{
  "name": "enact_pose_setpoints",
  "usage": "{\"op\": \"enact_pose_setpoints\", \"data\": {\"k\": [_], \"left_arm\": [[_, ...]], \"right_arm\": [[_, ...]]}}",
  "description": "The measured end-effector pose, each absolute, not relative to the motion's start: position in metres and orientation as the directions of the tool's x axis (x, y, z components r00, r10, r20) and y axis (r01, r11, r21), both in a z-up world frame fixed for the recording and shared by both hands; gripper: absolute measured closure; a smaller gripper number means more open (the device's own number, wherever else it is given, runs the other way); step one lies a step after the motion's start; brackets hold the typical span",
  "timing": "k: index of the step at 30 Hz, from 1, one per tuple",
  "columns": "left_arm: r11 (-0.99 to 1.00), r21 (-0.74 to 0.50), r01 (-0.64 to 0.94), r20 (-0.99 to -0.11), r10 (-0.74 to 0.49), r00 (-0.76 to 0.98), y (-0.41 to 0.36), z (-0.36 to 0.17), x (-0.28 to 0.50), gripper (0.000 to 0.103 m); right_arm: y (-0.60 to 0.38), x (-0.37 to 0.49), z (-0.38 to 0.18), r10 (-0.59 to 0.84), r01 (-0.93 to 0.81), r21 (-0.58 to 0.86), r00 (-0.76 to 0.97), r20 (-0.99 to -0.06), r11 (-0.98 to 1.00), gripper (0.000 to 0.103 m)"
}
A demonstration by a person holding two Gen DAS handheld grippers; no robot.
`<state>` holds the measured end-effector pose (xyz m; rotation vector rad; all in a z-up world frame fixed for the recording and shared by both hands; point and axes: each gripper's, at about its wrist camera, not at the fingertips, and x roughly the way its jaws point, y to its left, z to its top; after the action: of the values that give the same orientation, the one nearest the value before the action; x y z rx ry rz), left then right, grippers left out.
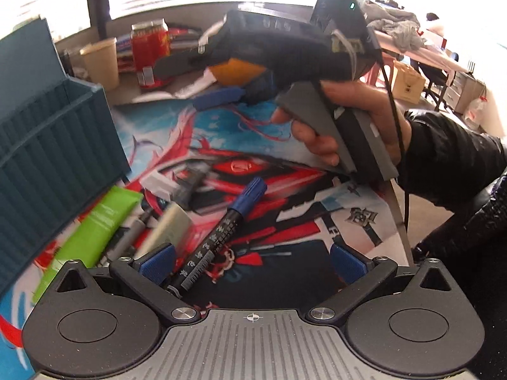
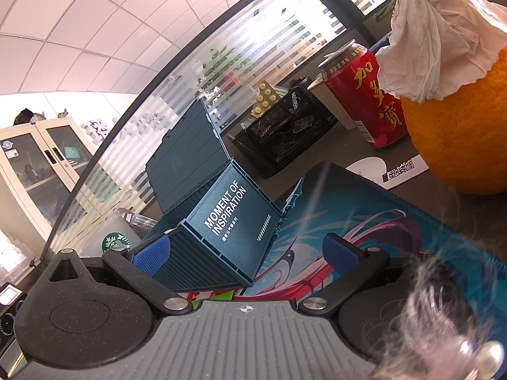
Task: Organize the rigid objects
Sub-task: 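Close the left gripper on the blue-capped marker among the pens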
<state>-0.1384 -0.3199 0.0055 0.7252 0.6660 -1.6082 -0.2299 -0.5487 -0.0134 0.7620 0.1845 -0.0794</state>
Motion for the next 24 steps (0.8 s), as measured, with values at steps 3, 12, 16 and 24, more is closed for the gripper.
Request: {"op": "enact_pose_setpoints", "data": {"k": [3,12,16,24], "left_arm": [[-0.163,-0.021,0.986,-0.772,-0.625,-0.12,-0.318,0.003,-0.143,0.0],[-0.119,-0.114,0.986,-0.734,-0.659,-0.164,-0.307,0.004,-0.142,0.0],[-0.115,0.03,0.993,-0.735,-0.676,-0.057,-0.301,-0.001,-0.154,0.0],[-0.112,0.024,0.993,-0.719,-0.693,-0.061,-0.296,0.005,-0.147,0.043]], "right_arm": [[-0.549,-0.23,-0.013,-0.006,0.139,0.679,0.981,-0.194,0.721,0.0],[-0.549,-0.23,-0.013,-0.005,0.139,0.678,0.981,-0.196,0.722,0.0],[-0.548,-0.23,-0.013,-0.005,0.139,0.679,0.981,-0.195,0.721,0.0],[-0.548,-0.23,-0.013,-0.004,0.138,0.678,0.981,-0.195,0.722,0.0]]}}
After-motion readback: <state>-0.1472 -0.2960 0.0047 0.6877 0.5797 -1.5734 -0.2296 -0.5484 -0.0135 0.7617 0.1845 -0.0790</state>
